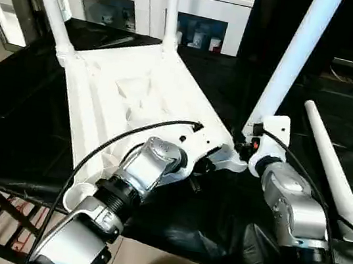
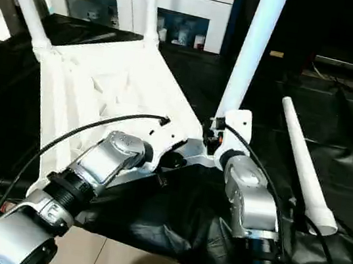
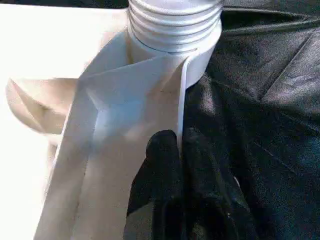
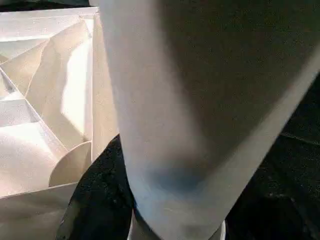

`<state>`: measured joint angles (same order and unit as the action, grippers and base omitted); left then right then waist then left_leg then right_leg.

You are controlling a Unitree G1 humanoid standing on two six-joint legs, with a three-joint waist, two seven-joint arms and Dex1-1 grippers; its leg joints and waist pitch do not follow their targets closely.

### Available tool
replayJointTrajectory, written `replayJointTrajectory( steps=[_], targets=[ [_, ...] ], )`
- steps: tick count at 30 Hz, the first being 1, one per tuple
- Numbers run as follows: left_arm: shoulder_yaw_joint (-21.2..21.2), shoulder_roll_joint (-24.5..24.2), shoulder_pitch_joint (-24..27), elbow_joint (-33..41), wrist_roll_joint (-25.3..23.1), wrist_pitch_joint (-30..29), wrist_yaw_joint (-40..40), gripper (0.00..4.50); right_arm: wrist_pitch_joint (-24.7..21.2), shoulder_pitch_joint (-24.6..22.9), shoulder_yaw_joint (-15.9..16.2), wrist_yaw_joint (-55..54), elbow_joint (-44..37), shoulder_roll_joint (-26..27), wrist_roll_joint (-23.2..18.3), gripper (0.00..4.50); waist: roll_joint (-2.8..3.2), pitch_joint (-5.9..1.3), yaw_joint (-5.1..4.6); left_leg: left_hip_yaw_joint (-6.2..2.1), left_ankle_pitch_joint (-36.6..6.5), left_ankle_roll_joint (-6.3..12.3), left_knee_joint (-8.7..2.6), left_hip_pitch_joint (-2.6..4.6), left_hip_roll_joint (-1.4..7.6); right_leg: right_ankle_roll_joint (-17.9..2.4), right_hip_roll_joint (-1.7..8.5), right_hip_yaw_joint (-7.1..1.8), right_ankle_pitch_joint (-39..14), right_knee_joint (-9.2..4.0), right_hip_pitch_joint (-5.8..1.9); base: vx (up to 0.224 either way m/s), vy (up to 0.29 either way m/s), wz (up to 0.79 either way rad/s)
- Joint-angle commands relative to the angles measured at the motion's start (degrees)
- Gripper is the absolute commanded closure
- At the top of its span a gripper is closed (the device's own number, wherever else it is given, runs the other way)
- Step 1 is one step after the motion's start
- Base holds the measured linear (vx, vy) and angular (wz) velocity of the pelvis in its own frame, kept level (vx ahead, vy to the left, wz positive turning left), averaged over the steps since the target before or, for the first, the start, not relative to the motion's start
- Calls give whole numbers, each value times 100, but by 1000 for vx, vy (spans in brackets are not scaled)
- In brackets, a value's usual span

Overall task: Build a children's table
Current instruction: Insert table leg to table base

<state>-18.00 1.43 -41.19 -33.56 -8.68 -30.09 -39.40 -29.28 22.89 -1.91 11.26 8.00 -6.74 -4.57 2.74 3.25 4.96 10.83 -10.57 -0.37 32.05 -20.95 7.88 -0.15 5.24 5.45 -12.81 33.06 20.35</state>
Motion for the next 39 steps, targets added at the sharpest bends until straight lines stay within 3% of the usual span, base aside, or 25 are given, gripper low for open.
replayJointTrajectory(
  steps=[1,3,6,12,15,17,19,20,21,22,23,25,27,29,30,34,39],
  targets=[
    [-38,171,-219,3,19,14,215,450,-630,-292,471,444,645,300,-272,225,3,-178,14,-361,-2275,-277,-529,83,628,-917,614,-436,-1768,-536,-60,0,0,0],
    [-50,150,-210,34,31,5,166,450,-656,-267,409,516,572,306,-335,188,8,-183,15,-361,-2264,-268,-529,89,630,-919,609,-438,-1753,-533,-58,0,0,0],
    [-65,91,-190,73,52,50,62,450,-574,-185,360,598,537,259,-363,162,1,-210,15,-362,-2032,-221,-519,42,632,-993,620,-429,-1499,-495,-102,0,0,0],
    [-160,-48,-115,197,95,256,-251,450,-494,-35,186,656,526,142,-418,119,-3,-260,26,-334,-1734,-83,-482,35,626,-1045,609,-417,-1278,-472,-104,0,0,0],
    [-270,-219,-54,300,125,652,-605,450,-482,4,145,961,307,-47,-479,88,-3,-297,38,-317,-1535,-30,-453,28,621,-1114,602,-413,-1055,-446,-113,0,0,0],
    [-276,-332,-23,361,157,698,-754,450,-422,-54,234,1278,37,-267,-508,81,24,-330,52,-304,-1230,63,-416,17,620,-1222,592,-408,-523,-376,-136,0,0,0],
    [-254,-446,19,431,206,751,-905,450,-336,-144,350,1647,-247,-538,-532,61,4,-365,68,-294,-801,238,-358,8,619,-1325,566,-388,249,-282,-175,0,0,0],
    [-246,-495,42,467,233,810,-989,450,-315,-185,386,1805,-364,-654,-554,52,6,-413,84,-283,-330,512,-278,-11,602,-1474,577,-376,1016,-188,-180,0,0,0],
    [-241,-518,50,479,247,834,-1032,450,-313,-197,400,1877,-411,-709,-574,42,6,-446,90,-283,-117,602,-238,-12,598,-1530,571,-369,1299,-139,-180,0,0,0],
    [-233,-615,101,564,325,889,-1237,450,-266,-287,450,2205,-612,-962,-648,42,-20,-474,104,-271,255,837,-170,-43,569,-1601,560,-357,1789,-75,-182,0,0,0],
    [-233,-665,126,602,369,910,-1343,450,-235,-332,474,2374,-702,-1092,-684,42,-18,-475,120,-259,358,955,-138,-53,558,-1622,560,-358,1932,-61,-165,0,0,0],
    [-271,-857,188,668,444,1119,-1679,450,-194,-488,475,2894,-979,-1478,-823,42,-40,-465,180,-254,219,1158,-95,-85,578,-1634,586,-352,1648,-59,-145,0,0,0],
    [-282,-948,207,679,471,1211,-1824,450,-180,-561,467,3142,-1098,-1657,-890,42,-10,-446,232,-257,52,1148,-97,-97,617,-1592,572,-346,1199,-70,-102,0,0,0],
    [-282,-1057,231,703,530,1318,-2003,450,-150,-654,487,3431,-1234,-1883,-965,42,-18,-421,273,-254,-323,986,-120,-77,642,-1549,563,-346,489,-123,-79,0,0,0],
    [-299,-1192,279,762,626,1512,-2249,450,-113,-750,527,3721,-1348,-2109,-1016,42,1,-395,328,-257,-635,784,-154,-57,665,-1467,566,-360,-39,-171,-54,-70,7,-1],
    [-349,-1399,368,863,687,1669,-2579,450,-31,-883,660,4108,-1465,-2419,-1037,42,-2,-384,351,-237,-970,461,-184,-40,662,-1401,569,-381,-383,-188,-35,0,0,0],
    [-363,-1565,448,821,662,1908,-2786,450,108,-1013,909,4393,-1478,-2675,-873,42,-29,-411,403,-230,-726,490,-153,-71,640,-1369,595,-379,-188,-156,-56,0,0,0]
  ],
)
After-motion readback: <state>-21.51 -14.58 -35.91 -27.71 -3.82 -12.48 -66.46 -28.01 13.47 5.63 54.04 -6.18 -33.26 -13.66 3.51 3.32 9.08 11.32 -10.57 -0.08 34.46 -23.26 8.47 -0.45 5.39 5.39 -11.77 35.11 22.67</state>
